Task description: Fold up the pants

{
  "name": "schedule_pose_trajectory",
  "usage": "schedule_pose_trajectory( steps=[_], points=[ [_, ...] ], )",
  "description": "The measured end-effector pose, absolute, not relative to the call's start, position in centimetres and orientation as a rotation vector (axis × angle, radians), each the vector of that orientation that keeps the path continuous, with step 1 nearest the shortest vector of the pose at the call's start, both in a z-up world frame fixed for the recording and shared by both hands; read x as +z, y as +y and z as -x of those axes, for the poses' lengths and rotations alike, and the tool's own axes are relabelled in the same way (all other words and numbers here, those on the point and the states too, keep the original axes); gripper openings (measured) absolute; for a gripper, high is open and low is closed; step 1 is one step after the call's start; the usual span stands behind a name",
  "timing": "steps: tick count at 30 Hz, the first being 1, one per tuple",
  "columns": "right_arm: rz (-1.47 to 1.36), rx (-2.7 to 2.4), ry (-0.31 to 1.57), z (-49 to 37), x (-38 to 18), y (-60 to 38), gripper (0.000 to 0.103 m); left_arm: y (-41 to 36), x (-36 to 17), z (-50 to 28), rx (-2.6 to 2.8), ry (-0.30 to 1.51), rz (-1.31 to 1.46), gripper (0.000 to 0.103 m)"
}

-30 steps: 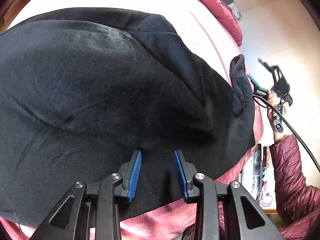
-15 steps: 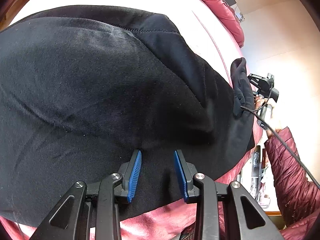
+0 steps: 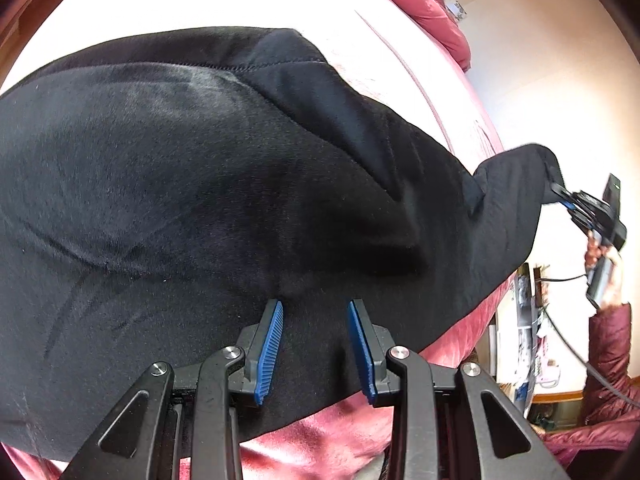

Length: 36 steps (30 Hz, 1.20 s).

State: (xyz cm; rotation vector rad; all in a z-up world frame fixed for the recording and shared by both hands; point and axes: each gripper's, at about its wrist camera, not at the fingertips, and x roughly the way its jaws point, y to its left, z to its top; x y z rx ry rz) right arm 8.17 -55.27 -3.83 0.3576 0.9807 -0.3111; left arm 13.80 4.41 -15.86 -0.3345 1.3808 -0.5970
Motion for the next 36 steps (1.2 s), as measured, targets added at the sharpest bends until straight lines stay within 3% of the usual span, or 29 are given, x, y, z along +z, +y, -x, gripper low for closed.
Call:
schedule_pose_trajectory(
  steps=[8,14,24,28,29,32,35,36],
  points=[
    [-0.523,-0.483,1.048,-4.3,-8.7,-62.5,0.014,3.1,-14.1,-13.7,-0.610,1.357,0.283,0.034],
    [-0.752,-0.541,1.000,-0.5,-14.3,-64.8,0.035,1.9,-13.5,-13.1,-0.608,1.363,0.240,0.034],
    [-1.014,-0.492,0.867,2.6,-18.5,-64.9,0.036,-1.4,-13.6,-11.4,-0.655,1.327,0.164,0.036],
    [-1.046,-0.527,0.864,1.3,-19.9,-65.2,0.038,-3.7,-13.9,-10.1,-0.712,1.303,0.088,0.041],
    [-1.050,-0.529,0.866,1.1,-20.1,-65.2,0.037,-4.3,-14.0,-9.8,-0.719,1.301,0.060,0.042],
    [-1.005,-0.537,0.886,0.5,-19.7,-65.0,0.012,-6.5,-14.5,-9.1,-0.751,1.310,-0.037,0.042],
    [-0.934,-0.522,0.881,0.8,-17.7,-64.3,0.008,-7.7,-15.3,-8.6,-0.766,1.315,-0.100,0.038],
    [-0.904,-0.519,0.882,1.1,-16.9,-63.9,0.007,-7.7,-15.4,-8.5,-0.768,1.306,-0.115,0.029]
  ],
)
